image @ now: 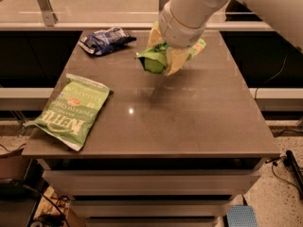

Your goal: Move green rice chip bag near green jalapeno chip bag

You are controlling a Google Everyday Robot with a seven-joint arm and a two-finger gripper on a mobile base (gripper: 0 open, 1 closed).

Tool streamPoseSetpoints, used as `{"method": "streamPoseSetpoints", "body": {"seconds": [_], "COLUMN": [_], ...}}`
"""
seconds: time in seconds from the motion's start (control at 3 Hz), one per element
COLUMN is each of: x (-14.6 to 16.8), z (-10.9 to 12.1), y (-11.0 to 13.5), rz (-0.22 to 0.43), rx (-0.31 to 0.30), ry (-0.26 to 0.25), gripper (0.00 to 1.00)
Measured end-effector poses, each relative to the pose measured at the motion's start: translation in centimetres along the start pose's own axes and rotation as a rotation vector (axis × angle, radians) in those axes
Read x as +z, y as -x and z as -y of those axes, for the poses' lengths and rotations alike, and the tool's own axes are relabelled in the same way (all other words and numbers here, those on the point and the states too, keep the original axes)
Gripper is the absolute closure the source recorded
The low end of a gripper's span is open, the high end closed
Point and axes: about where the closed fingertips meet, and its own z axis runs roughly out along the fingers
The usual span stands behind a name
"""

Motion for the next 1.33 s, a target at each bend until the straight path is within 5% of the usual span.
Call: {"method": "streamPoseSetpoints", "body": {"seconds": [1.33], "x": [1.7], "z": [-3.7], "y": [6.0], "rz": [0.1], "rx": [-0.104], "ry": [-0.092], "gripper": [1.0]}}
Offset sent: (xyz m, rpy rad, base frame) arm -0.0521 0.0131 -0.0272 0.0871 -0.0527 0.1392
